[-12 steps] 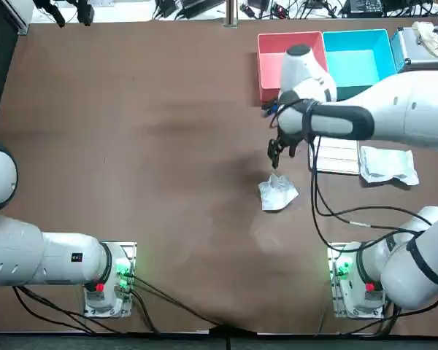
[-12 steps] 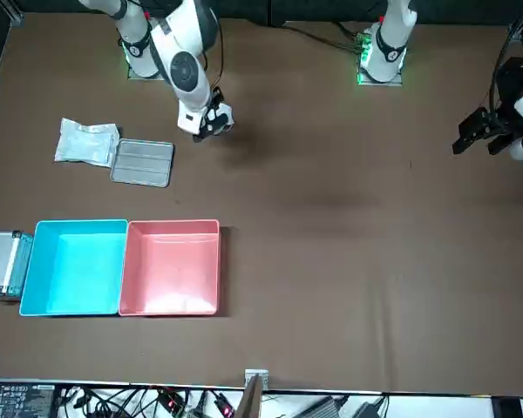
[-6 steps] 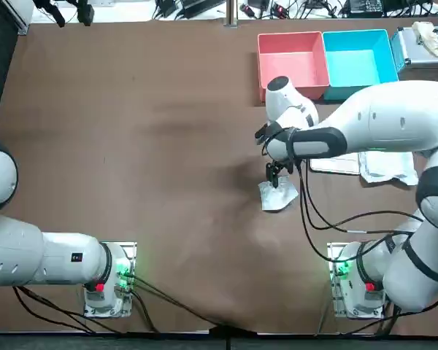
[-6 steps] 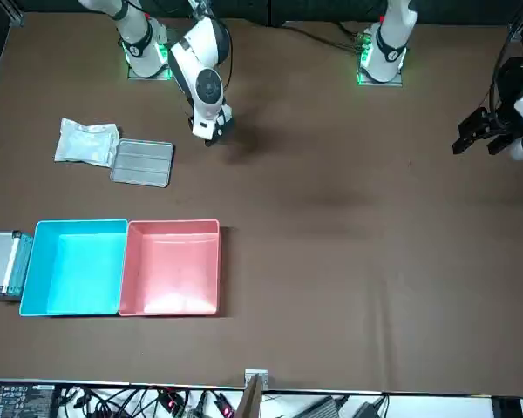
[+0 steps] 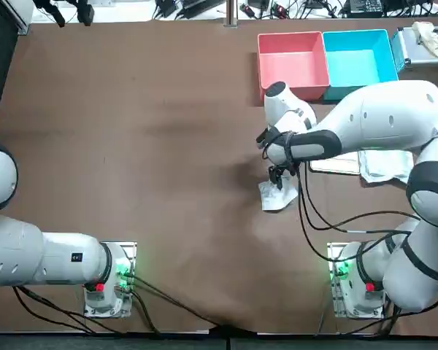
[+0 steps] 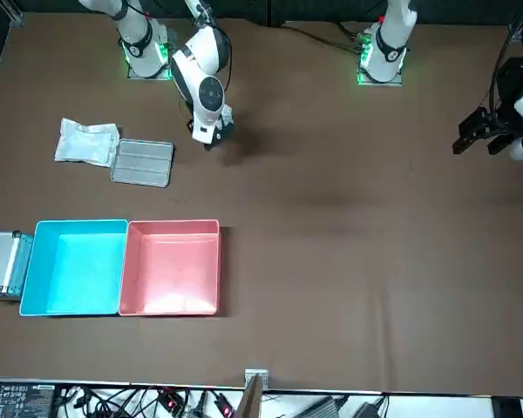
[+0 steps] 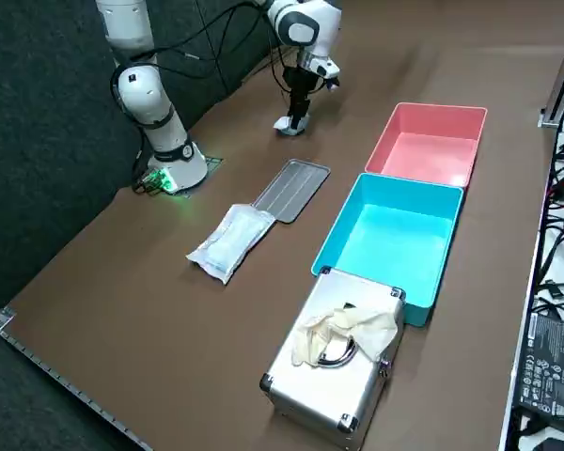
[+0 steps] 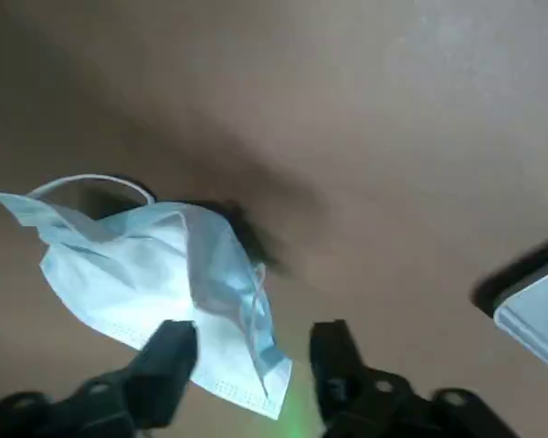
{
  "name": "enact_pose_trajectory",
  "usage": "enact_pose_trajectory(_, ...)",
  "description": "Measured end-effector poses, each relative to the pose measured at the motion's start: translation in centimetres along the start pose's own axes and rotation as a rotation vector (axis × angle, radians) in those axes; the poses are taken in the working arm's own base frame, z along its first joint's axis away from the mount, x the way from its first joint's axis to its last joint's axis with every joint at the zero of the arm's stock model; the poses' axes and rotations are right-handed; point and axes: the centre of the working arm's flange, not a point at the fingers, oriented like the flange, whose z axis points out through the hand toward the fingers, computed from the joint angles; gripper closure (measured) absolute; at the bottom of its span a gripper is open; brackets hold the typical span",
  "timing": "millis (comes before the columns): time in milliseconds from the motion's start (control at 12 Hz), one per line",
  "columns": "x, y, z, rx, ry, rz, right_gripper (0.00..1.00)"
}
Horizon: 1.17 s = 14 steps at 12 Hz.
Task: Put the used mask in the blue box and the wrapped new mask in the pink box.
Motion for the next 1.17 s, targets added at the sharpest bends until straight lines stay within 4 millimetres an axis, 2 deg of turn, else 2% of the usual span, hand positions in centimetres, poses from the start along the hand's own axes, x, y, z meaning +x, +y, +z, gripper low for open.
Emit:
enact_pose_trajectory(167,0.2,-0.1,0.7,-0.003,-0.014,0.003,0.42)
enact_pose_trajectory(333,0.3,0.0,0.8,-0.004,-0.016,0.035,0.46)
enact_pose_trajectory(500,0.7,0.5,-0.2,0.002,-0.011,0.079,0.72)
enact_pose_trajectory(667,1.2,2.1,-2.6,0.018,-0.033,0.123,0.97)
enact_pose_trajectory(833,2.0,4.9,-6.0,0.049,-0.038,0.175,0.98)
enact_pose_trajectory(917,2.4,8.8,-9.1,0.087,-0.028,0.237,0.98)
enact_pose_trajectory(1167,2.0,16.3,-14.7,0.153,-0.001,0.344,0.98)
